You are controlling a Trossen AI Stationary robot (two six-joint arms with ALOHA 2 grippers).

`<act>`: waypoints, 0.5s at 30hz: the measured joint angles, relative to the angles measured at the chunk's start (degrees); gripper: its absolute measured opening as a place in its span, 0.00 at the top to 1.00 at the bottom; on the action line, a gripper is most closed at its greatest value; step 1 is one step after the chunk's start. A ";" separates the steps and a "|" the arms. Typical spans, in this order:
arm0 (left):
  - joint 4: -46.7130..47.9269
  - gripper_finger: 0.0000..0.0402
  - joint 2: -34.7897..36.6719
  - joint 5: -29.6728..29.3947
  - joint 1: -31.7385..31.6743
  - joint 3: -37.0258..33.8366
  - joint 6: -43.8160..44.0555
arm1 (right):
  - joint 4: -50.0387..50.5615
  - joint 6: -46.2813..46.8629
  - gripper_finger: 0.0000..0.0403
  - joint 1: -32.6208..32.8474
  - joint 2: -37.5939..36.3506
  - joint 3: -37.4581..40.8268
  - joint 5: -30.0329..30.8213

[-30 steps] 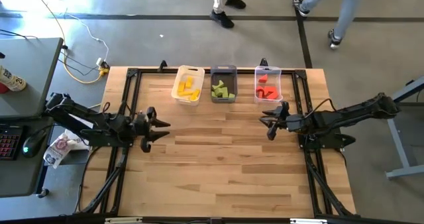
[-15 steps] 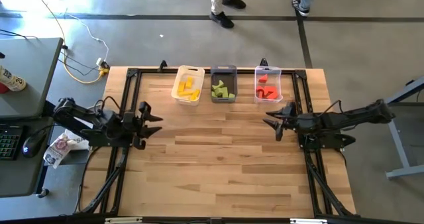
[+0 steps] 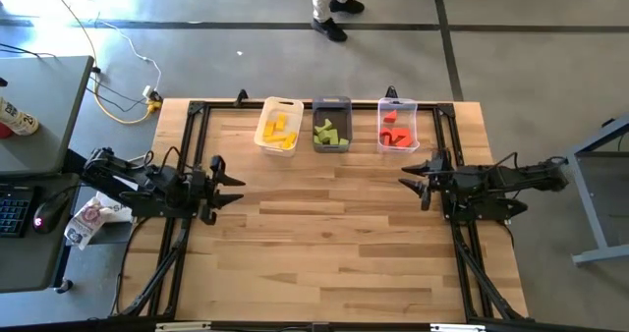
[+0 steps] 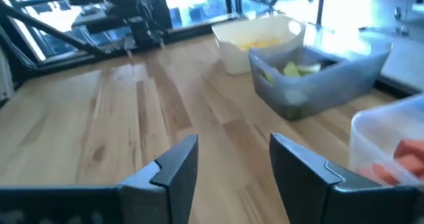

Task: Sort & place blocks by color
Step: Return to Home Position

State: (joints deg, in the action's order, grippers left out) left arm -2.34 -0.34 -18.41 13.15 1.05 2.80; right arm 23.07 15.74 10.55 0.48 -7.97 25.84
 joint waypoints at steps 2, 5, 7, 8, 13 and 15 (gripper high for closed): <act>0.28 0.62 0.00 0.97 0.00 0.04 -0.90 | -0.44 -1.90 0.57 0.00 -0.42 -0.04 -0.22; 0.17 0.62 -0.36 1.17 0.00 0.05 -2.16 | 0.07 -2.70 0.57 0.00 -0.20 -0.02 -0.33; 0.57 0.62 -0.51 1.64 0.00 0.04 -3.29 | 0.08 -2.82 0.57 0.00 -0.22 -0.02 -0.49; 0.32 0.62 -0.73 1.72 0.00 0.04 -3.75 | 0.09 -3.07 0.57 0.00 -0.23 -0.02 -0.46; 0.22 0.62 -1.72 1.77 0.00 0.06 -5.91 | 0.11 -3.18 0.57 0.00 -0.20 -0.02 0.02; 0.48 0.62 -1.94 1.77 0.00 0.04 -5.96 | 0.13 -3.16 0.57 0.00 -0.20 -0.02 0.02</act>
State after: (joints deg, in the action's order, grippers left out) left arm -1.87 -2.28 -16.64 13.15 1.08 -3.17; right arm 23.20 12.57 10.55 0.27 -7.99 25.87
